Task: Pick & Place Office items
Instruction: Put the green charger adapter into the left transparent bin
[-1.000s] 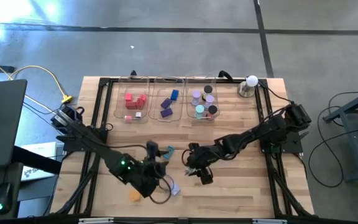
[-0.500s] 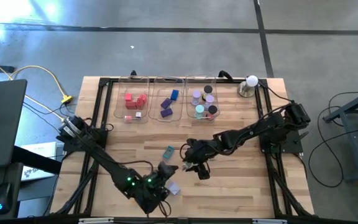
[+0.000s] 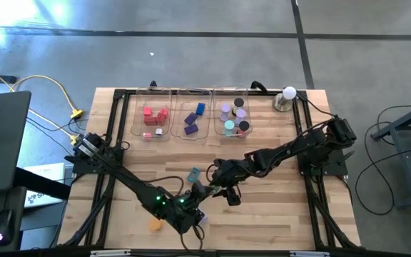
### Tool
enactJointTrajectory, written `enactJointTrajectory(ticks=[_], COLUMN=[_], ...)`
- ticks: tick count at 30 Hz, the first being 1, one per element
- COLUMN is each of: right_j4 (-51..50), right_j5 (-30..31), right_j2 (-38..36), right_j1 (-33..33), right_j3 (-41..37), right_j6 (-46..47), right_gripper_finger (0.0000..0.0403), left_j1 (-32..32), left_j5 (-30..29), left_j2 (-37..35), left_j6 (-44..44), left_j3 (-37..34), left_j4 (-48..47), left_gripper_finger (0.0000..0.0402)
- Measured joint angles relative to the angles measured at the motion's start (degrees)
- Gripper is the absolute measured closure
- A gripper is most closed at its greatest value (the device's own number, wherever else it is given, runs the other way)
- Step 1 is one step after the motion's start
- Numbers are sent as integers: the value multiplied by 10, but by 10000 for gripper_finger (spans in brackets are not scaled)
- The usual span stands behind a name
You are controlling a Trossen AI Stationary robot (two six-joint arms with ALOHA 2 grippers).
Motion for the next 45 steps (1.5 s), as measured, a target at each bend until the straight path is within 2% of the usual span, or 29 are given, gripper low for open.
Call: enactJointTrajectory(ticks=[2,15,21,37,42,45], right_j4=[0,-2,-1,-1,5,14], right_j5=[0,1,0,1,-15,-28], right_j2=[0,0,0,0,0,0], right_j1=[0,-1,-7,-7,-7,-7], right_j3=[0,0,0,0,0,0], right_j6=[0,-11,-11,-11,-11,-9], right_gripper_finger=[220,219,219,219,219,219], left_j1=[3,20,33,47,50,51], left_j5=[16,28,70,73,63,37], left_j2=[0,0,0,2,18,35], left_j6=[0,17,16,48,68,94], left_j3=[0,0,0,0,0,0], left_j4=[-1,1,6,22,40,56], left_gripper_finger=[188,188,188,188,188,188])
